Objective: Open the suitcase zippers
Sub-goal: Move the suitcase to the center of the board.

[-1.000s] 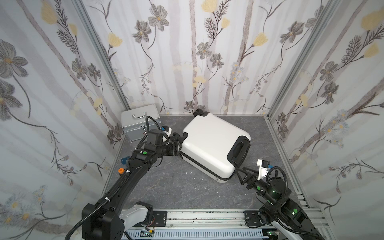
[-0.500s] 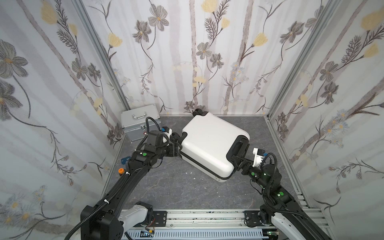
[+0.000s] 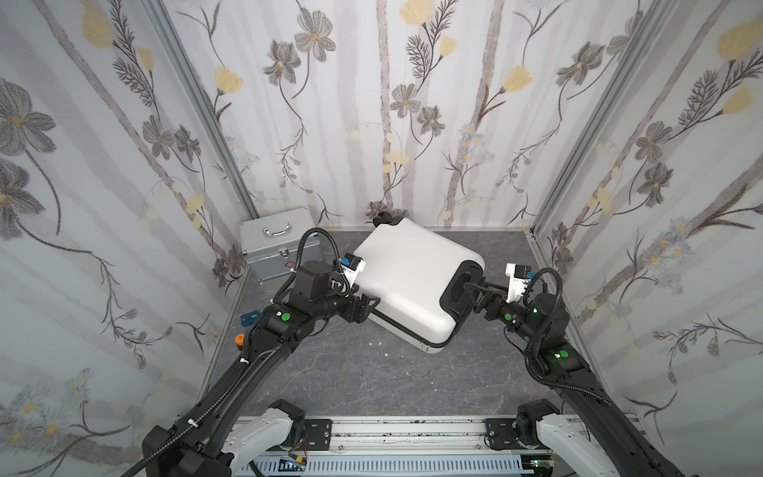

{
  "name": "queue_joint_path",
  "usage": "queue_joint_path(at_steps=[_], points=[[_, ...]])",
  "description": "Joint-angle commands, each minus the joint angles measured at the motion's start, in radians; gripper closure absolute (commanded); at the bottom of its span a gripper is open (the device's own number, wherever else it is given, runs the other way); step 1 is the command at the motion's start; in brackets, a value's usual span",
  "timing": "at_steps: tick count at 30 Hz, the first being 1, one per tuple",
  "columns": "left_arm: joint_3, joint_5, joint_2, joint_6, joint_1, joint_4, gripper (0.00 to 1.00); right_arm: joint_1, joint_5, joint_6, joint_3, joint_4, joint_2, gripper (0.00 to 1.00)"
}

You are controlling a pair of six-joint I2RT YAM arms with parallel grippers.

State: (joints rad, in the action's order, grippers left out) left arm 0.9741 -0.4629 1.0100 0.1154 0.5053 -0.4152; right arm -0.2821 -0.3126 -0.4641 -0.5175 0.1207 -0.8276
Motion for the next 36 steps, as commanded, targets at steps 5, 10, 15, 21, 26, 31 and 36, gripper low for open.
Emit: queue_joint_path(at_steps=[5, 10, 15, 21, 26, 31, 36], points=[[-0.002, -0.110, -0.001, 0.488, 0.174, -0.073, 0.12, -0.096, 0.082, 0.229, 0.082, -0.329, 0.372, 0.22], [0.008, 0.141, 0.111, 0.518, 0.256, -0.009, 0.13, -0.326, 0.213, 0.183, 0.169, -0.372, 0.544, 0.31], [0.064, 0.310, 0.243, 0.498, 0.300, 0.065, 0.13, -0.484, 0.305, 0.148, 0.186, -0.302, 0.423, 0.30], [0.197, 0.478, 0.441, 0.453, 0.311, 0.044, 0.15, -0.713, 0.541, 0.173, 0.233, -0.134, 0.317, 0.31], [0.294, 0.520, 0.522, 0.325, 0.312, 0.046, 0.15, -0.750, 0.728, 0.109, 0.338, -0.022, 0.356, 0.40], [0.314, 0.428, 0.485, 0.170, 0.303, 0.052, 0.15, -0.750, 0.801, 0.074, 0.467, 0.196, 0.296, 0.48], [0.291, 0.370, 0.412, 0.013, 0.261, 0.064, 0.15, -0.826, 0.846, 0.066, 0.460, 0.372, 0.080, 0.49]])
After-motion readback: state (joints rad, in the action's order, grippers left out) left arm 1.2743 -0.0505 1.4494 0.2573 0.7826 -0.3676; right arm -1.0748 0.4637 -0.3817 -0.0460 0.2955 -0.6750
